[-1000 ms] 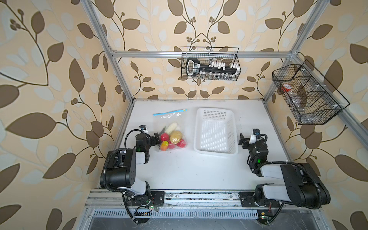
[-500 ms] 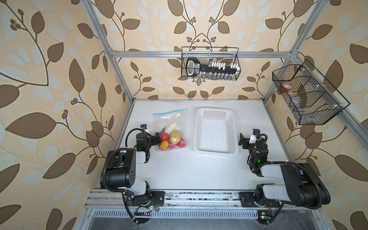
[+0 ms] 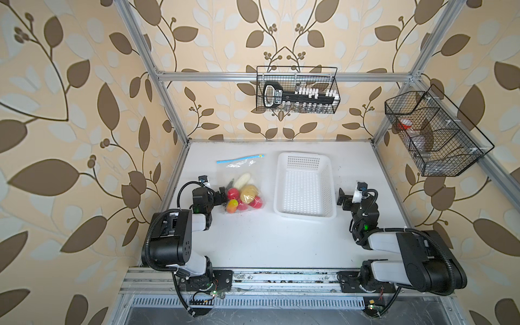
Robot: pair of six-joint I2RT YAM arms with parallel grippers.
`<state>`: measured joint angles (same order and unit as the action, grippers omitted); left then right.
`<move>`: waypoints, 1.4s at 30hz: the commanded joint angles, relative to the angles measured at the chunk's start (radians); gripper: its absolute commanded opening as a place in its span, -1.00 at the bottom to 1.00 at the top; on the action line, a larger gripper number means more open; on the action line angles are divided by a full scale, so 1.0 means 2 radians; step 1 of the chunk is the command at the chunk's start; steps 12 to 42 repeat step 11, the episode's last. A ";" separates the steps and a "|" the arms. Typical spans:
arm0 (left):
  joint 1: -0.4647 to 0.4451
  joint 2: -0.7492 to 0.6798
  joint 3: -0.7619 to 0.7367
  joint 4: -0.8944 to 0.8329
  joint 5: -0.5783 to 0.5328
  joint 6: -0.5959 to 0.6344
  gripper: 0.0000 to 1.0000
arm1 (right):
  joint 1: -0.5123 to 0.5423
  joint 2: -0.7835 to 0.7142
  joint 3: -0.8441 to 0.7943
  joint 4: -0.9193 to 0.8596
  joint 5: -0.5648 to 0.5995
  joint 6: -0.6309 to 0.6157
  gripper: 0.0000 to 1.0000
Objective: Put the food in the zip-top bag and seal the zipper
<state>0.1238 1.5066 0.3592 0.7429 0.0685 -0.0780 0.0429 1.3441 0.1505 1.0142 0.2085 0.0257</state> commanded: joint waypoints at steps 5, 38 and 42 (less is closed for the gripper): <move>-0.004 -0.001 0.015 0.003 -0.006 0.010 0.98 | -0.001 0.001 0.010 0.008 -0.005 -0.001 1.00; -0.014 -0.003 0.015 0.001 -0.024 0.013 0.98 | -0.001 0.000 0.010 0.008 -0.005 -0.001 1.00; -0.014 -0.003 0.015 0.001 -0.024 0.013 0.98 | -0.001 0.000 0.010 0.008 -0.005 -0.001 1.00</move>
